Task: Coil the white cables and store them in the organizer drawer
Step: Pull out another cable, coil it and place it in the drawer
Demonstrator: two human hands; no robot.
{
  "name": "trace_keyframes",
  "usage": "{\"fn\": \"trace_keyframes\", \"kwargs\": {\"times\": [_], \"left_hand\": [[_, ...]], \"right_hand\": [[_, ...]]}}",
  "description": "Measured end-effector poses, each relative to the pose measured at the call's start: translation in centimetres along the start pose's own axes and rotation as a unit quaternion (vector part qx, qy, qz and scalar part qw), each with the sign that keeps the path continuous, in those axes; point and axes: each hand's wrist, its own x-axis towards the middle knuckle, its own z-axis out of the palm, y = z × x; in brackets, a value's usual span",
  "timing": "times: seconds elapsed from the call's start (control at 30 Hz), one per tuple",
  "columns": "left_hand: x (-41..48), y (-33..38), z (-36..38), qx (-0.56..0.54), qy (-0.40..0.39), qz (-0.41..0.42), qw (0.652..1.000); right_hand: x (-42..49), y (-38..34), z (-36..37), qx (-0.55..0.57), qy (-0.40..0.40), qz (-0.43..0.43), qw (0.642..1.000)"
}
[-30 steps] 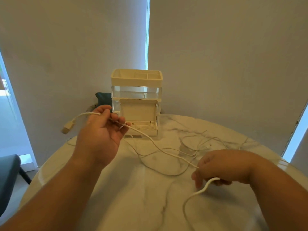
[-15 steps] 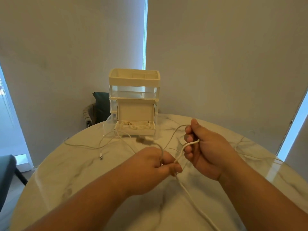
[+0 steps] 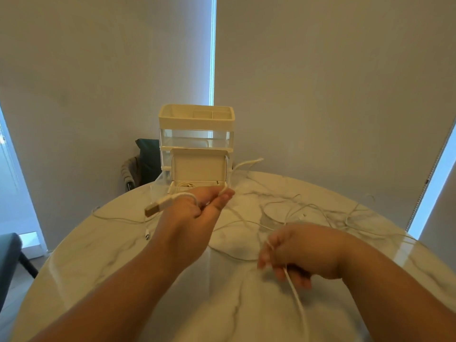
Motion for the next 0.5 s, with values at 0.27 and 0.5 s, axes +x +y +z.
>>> {"fn": "trace_keyframes", "kwargs": {"times": [0.27,0.5], "left_hand": [[-1.1,1.4,0.1,0.014,-0.269,0.02,0.963],[-1.5,2.4,-0.5,0.048,-0.289,0.094,0.952]], "right_hand": [[1.5,-0.2,-0.7,0.165,0.439,-0.17,0.867],[-0.5,-1.7,0.1,0.047,0.513,-0.39,0.764]]}}
